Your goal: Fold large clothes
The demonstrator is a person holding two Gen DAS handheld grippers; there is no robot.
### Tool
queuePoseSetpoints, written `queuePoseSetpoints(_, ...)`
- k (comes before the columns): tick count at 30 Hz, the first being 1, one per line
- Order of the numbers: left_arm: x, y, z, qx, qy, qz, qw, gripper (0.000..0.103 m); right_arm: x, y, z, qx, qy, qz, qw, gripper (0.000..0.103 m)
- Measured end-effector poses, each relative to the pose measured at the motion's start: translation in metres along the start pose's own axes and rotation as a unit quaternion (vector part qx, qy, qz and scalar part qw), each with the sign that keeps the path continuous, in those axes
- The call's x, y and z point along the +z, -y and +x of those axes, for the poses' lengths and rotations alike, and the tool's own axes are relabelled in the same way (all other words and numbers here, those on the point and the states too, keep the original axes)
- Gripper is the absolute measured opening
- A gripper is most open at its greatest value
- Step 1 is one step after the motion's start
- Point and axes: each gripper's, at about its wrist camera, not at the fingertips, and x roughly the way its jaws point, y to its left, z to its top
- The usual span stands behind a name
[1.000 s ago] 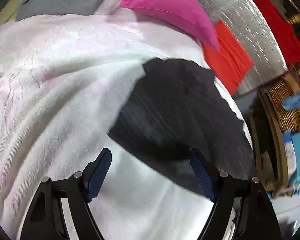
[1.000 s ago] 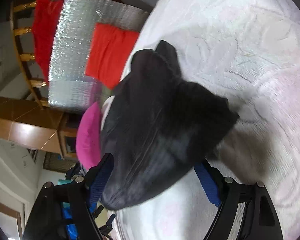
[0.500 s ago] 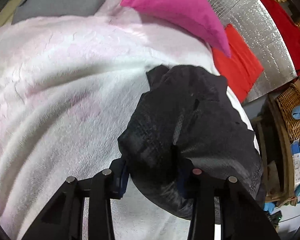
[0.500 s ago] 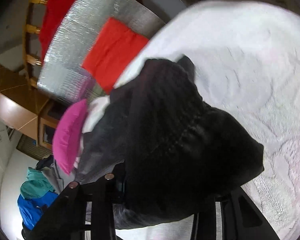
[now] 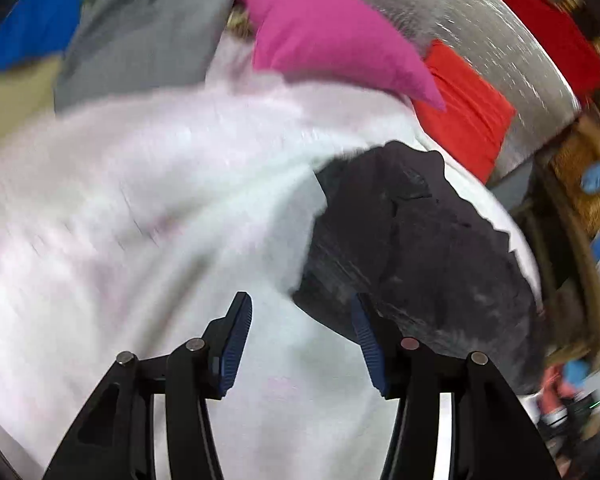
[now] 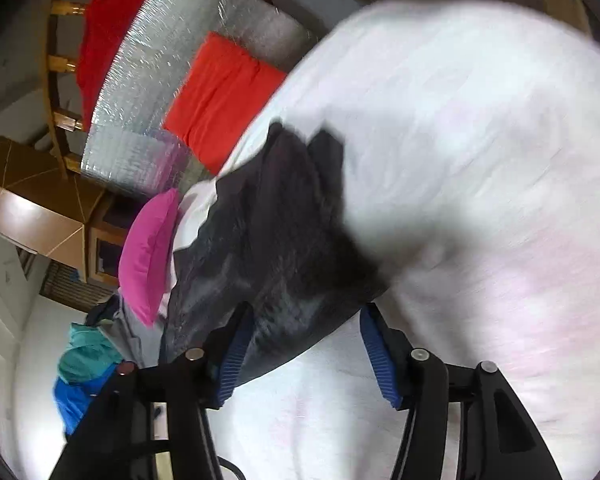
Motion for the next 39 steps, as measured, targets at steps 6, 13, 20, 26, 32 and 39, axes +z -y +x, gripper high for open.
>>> queuePoseSetpoints(6,0.040,0.028,0.009,0.052,0.018,0.077,0.9955,0.075,0.036,-0.015,0.010,-0.009,0.018,-0.009,1.000,0.071)
queuePoseSetpoints(13,0.052,0.051,0.075,0.103,-0.018,0.110,0.9884,0.075,0.049,-0.026,0.071,-0.081,0.003,-0.052,0.995,0.043)
queuePoseSetpoints(20,0.045,0.043,0.122,0.131,-0.052,0.117,0.9830,0.076,0.046,-0.004,0.110,-0.140,-0.029,-0.064,0.988,0.056)
queuePoseSetpoints(26,0.045,0.053,0.095,0.132,-0.046,0.126,0.9822,0.075,0.044,-0.010,0.073,-0.114,-0.016,-0.034,0.993,0.063)
queuePoseSetpoints(32,0.004,0.058,0.013,0.053,0.026,0.156,0.9860,0.077,0.007,-0.034,0.006,-0.018,0.016,-0.041,0.999,0.075)
queuePoseSetpoints(39,-0.042,0.042,0.016,-0.041,-0.064,0.086,0.9934,0.082,-0.046,-0.023,0.019,0.078,-0.060,0.046,0.994,0.084)
